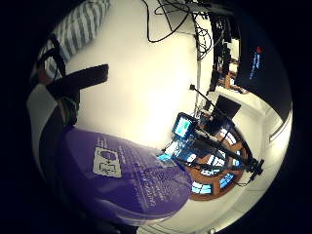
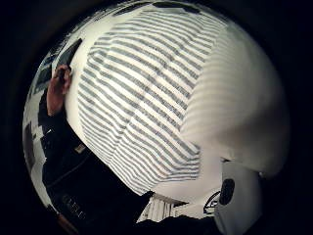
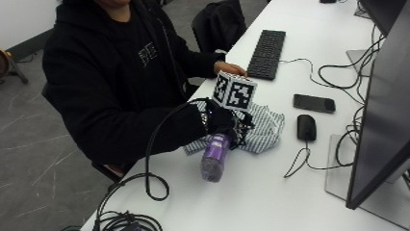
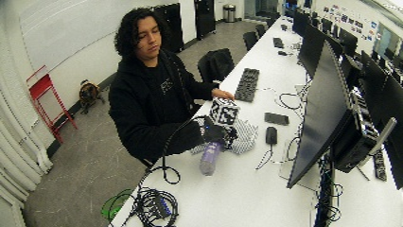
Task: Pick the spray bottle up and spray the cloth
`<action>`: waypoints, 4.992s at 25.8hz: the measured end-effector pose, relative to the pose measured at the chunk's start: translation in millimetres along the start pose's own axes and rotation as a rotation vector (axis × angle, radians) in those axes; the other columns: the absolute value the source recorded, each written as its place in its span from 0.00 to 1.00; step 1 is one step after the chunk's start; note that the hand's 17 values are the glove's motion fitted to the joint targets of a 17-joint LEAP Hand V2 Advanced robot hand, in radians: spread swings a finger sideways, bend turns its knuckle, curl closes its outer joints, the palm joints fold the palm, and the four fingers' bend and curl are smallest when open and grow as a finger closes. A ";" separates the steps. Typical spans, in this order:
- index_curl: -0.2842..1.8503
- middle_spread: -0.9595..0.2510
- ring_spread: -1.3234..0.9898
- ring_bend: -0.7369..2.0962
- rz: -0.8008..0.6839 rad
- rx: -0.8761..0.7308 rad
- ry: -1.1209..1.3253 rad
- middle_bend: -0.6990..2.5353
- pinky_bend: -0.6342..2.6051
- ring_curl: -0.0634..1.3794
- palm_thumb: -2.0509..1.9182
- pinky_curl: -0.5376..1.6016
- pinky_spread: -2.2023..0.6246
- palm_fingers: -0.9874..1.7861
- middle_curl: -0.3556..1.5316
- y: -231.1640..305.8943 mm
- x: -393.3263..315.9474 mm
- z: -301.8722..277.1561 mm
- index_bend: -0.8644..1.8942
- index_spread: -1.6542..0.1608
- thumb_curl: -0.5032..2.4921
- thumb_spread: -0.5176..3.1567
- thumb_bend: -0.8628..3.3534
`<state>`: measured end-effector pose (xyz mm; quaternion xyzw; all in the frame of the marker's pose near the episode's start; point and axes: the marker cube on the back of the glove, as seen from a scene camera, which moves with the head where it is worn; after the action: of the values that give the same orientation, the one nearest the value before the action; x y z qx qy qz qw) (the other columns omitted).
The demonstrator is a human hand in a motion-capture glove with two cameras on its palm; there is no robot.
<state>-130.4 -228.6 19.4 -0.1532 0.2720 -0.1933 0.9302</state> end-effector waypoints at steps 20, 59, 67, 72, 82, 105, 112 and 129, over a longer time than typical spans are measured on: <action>0.30 0.63 0.48 0.48 -0.155 0.463 -0.491 0.38 0.34 0.38 0.80 0.45 0.70 0.79 0.48 -36.9 -16.5 -144.9 0.36 0.74 0.42 0.19 0.20; 0.30 0.63 0.48 0.48 -0.376 0.997 -1.550 0.37 0.35 0.39 0.81 0.45 0.70 0.77 0.49 -177.4 -136.8 -163.1 0.34 0.74 0.43 0.20 0.20; 0.28 0.61 0.47 0.48 -0.382 0.998 -1.536 0.38 0.35 0.39 0.80 0.45 0.68 0.77 0.49 -181.5 -138.5 -160.4 0.34 0.74 0.43 0.20 0.20; 0.27 0.61 0.47 0.49 -0.383 1.000 -1.539 0.38 0.35 0.39 0.80 0.45 0.68 0.77 0.49 -180.1 -137.1 -160.4 0.34 0.74 0.43 0.21 0.20; 0.26 0.60 0.47 0.48 -0.376 0.860 -1.610 0.38 0.35 0.39 0.80 0.45 0.68 0.74 0.49 -171.1 -140.9 -157.3 0.35 0.74 0.43 0.22 0.20; 0.24 0.71 0.53 0.40 -0.376 0.522 -0.993 0.26 0.32 0.32 0.74 0.43 0.82 0.35 0.40 -81.6 -94.3 -106.9 0.36 0.69 0.37 0.37 0.19; 0.23 0.69 0.53 0.40 -0.371 0.487 -0.646 0.26 0.29 0.29 0.72 0.41 0.83 0.34 0.38 -27.1 -72.6 -90.4 0.37 0.67 0.35 0.40 0.19; 0.25 0.68 0.54 0.39 -0.294 0.529 -0.462 0.27 0.28 0.27 0.71 0.41 0.84 0.36 0.36 57.7 -64.3 -56.3 0.38 0.65 0.32 0.43 0.20</action>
<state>-196.2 -159.6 -19.7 0.0152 -0.0290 -0.3485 0.9368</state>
